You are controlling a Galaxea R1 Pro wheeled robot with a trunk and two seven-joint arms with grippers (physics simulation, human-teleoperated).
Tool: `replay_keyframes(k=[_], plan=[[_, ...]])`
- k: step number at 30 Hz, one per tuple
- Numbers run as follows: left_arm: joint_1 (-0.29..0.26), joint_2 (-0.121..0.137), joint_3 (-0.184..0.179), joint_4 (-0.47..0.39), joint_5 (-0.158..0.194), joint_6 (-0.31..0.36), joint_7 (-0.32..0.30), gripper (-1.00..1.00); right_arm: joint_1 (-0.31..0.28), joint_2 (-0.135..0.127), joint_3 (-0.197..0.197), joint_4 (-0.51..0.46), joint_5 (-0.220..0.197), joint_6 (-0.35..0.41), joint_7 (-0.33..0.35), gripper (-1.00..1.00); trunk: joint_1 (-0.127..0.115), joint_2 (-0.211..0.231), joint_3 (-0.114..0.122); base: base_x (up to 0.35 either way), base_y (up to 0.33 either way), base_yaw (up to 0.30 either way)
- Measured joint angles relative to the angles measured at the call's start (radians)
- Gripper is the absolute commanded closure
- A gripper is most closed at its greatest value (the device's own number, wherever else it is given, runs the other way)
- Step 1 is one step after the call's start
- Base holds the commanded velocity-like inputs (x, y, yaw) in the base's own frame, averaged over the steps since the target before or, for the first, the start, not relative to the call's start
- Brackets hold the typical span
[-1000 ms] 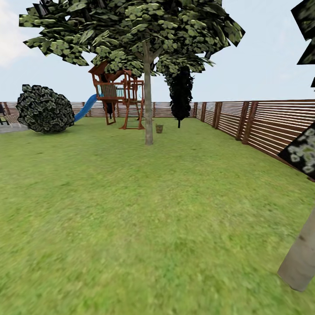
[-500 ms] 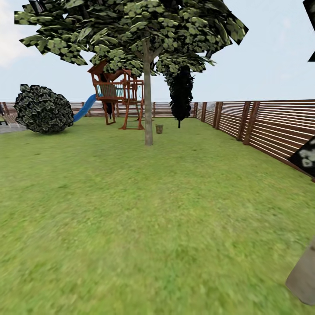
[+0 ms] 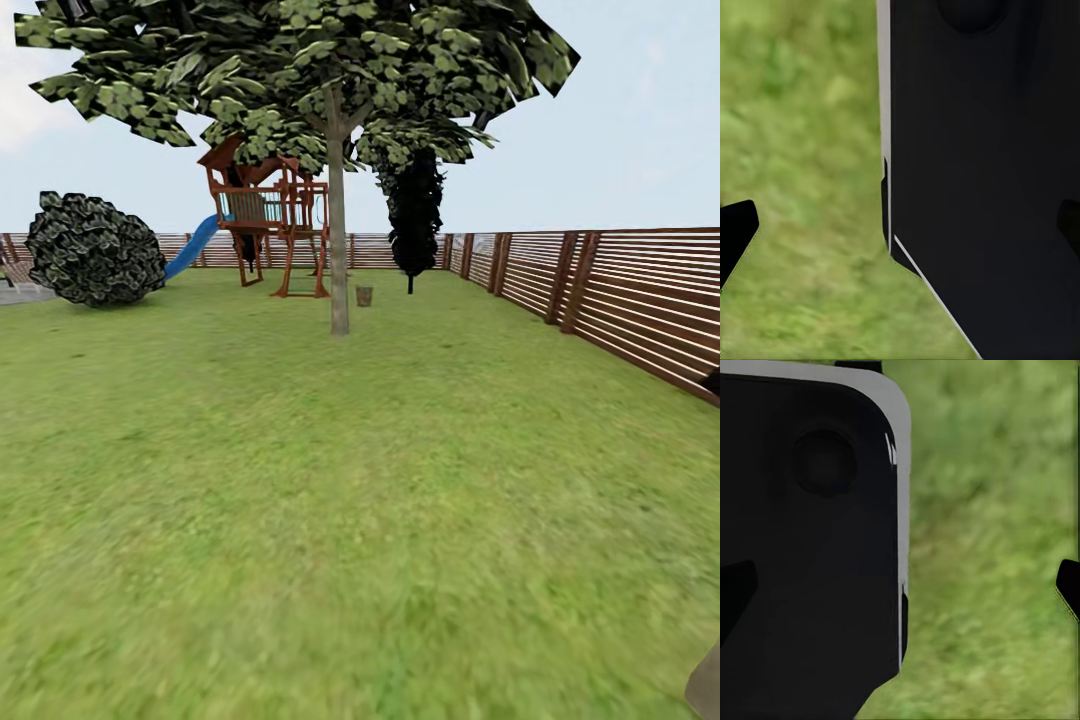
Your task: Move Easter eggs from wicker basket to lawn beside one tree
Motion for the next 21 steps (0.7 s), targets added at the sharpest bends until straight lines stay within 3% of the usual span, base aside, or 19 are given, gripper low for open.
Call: replay_keyframes(k=[21], plan=[[0.000,0.000,0.000,0.000,0.000,0.000,0.000,-1.00,0.000,0.000,-0.003,0.000,-0.004,-0.002,0.002,-1.00,0.000,0.000,0.000,0.337,0.000,-0.006]])
